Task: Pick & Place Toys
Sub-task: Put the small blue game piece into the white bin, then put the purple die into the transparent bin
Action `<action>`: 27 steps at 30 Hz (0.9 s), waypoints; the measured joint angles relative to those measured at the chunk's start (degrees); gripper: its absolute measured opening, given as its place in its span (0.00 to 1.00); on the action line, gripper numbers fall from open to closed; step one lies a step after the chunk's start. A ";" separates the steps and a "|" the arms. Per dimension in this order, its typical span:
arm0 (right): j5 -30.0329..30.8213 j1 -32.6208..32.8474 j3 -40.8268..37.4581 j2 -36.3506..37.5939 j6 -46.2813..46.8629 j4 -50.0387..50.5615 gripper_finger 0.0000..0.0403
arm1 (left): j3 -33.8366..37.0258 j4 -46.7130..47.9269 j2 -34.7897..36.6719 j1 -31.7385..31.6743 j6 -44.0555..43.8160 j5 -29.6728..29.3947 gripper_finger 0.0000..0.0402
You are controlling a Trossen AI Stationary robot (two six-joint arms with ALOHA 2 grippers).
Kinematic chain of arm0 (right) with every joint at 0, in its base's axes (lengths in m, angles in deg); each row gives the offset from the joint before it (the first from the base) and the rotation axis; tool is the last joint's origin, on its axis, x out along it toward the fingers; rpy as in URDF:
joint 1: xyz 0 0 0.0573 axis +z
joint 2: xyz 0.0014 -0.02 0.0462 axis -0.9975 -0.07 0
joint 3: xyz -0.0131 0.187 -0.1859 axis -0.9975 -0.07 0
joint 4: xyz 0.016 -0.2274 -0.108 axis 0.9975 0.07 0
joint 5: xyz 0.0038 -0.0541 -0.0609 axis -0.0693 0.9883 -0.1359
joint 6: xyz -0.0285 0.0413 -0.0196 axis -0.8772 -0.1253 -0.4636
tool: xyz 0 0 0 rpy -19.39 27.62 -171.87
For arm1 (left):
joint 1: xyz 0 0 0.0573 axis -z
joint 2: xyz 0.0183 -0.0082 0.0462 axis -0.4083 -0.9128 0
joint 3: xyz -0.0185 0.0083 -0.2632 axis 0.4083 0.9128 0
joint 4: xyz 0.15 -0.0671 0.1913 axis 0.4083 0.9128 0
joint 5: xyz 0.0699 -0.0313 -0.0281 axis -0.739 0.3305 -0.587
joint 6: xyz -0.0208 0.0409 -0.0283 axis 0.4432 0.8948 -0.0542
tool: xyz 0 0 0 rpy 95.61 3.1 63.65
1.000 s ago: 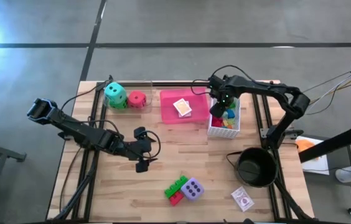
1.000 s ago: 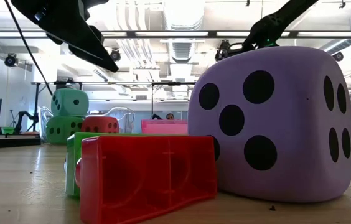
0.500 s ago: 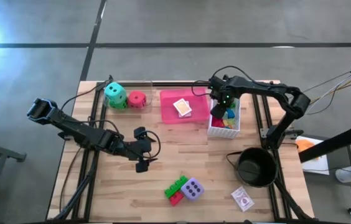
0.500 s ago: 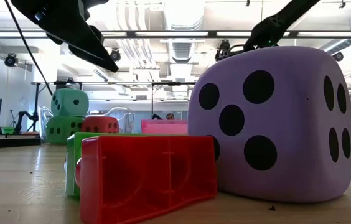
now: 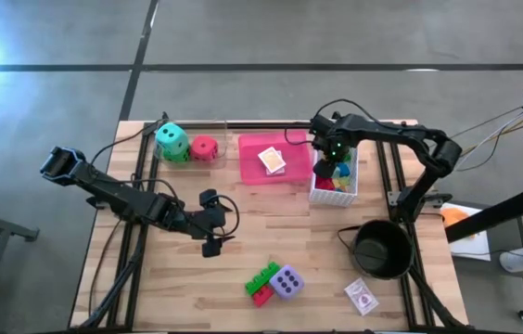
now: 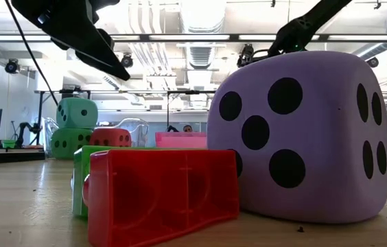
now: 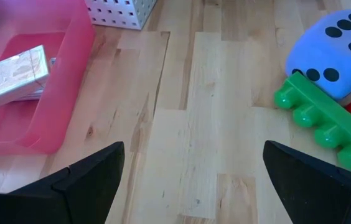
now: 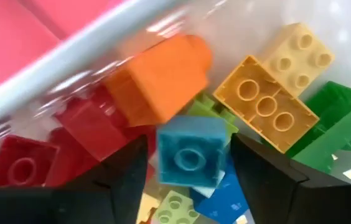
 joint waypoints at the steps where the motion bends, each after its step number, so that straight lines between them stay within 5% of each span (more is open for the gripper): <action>1: -0.19 0.02 0.00 0.00 0.07 -0.03 0.56 | 0.00 -0.11 0.00 0.00 0.00 0.00 0.96; 14: -0.23 0.01 1.40 0.31 1.68 3.88 0.84 | 0.00 -3.07 0.00 0.04 -1.09 0.10 0.96; 27: 2.33 3.41 4.48 7.68 6.61 10.65 0.87 | 0.00 -5.75 -0.12 1.34 -12.85 2.75 0.96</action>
